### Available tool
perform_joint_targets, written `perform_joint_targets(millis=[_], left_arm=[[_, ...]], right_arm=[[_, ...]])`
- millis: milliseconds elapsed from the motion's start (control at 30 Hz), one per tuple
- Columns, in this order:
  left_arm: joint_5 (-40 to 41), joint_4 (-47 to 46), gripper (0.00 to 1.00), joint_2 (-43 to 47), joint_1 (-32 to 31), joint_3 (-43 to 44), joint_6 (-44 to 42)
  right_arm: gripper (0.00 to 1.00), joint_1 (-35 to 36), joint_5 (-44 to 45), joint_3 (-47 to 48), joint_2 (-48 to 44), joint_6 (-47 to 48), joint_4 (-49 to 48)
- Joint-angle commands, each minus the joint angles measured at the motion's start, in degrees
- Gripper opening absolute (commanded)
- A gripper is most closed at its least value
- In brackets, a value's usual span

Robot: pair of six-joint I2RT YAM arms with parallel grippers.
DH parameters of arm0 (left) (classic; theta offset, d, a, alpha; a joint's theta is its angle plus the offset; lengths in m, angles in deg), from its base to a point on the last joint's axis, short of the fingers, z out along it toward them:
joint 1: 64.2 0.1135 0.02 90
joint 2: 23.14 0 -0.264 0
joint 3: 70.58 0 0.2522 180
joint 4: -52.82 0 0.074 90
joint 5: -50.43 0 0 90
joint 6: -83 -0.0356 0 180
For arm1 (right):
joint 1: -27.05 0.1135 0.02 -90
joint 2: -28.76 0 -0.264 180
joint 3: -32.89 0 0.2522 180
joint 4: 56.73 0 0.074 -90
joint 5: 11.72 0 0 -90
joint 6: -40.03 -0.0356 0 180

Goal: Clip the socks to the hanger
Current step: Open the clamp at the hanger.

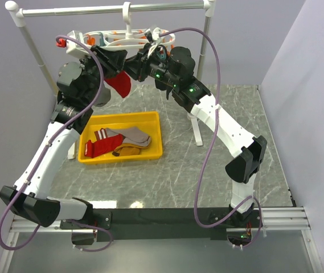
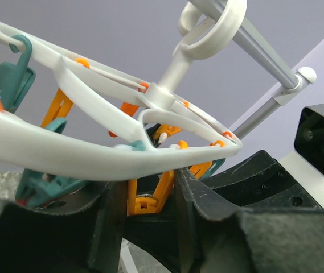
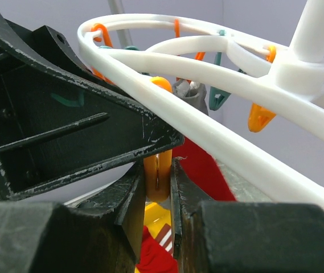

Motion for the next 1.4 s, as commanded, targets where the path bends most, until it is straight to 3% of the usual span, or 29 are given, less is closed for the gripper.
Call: perform_joint_targets(millis=[0, 233, 367, 467, 500, 567, 600, 700, 867, 1133, 1300, 1367], left_arm=[[1.56, -3.89, 0.37, -0.52, 0.52, 3.0, 0.37], [1.82, -4.85, 0.21, -0.17, 0.52, 1.86, 1.51], [1.29, -4.68, 0.18, -0.43, 0.52, 2.3, 1.95], [1.82, -4.5, 0.18, -0.34, 0.52, 2.21, 1.51], [2.52, -4.5, 0.18, -0.34, 0.52, 2.12, 1.07], [3.05, -4.59, 0.18, -0.17, 0.52, 1.86, 0.46], [3.66, -4.76, 0.18, -0.08, 0.43, 1.69, -0.24], [4.63, -5.55, 0.18, 0.1, 0.43, 0.81, -1.82], [4.9, -7.84, 0.18, 0.27, 0.43, -0.69, -3.67], [4.54, -10.74, 0.18, -0.17, 0.25, -2.09, -6.48], [3.76, -11.18, 0.18, -0.43, 0.16, -2.18, -7.8], [3.4, -10.74, 0.18, -0.69, 0.08, -1.66, -8.07]], right_arm=[[0.1, 0.67, -2.87, 1.7, -1.63, 0.81, 0.33], [0.13, 0.4, -1.9, -0.41, -2.51, 1.6, -0.37], [0.13, -0.3, -3.04, -0.5, -2.25, 0.46, -0.99], [0.28, -0.91, -4.36, -0.32, -2.42, 0.28, -0.29], [0.4, -1.09, -5.49, -0.41, -2.69, 0.28, 0.06], [0.49, -1.88, -6.64, -0.5, -3.65, 0.63, 1.21], [0.6, -2.14, -7.86, -0.41, -4.09, 0.64, 3.65], [0.7, -2.5, -9.37, -1.02, -6.55, 2.13, 8.48], [0.73, -2.5, -8.85, -9.62, -14.26, 4.32, 11.32], [0.72, -0.48, -3.23, -31.85, -23.68, 5.12, 8.95], [0.72, 5.84, 7.93, -40.83, -22.12, 8.37, 7.1], [0.69, 6.55, 8.38, -41.63, -18.87, 8.2, 6.23]])
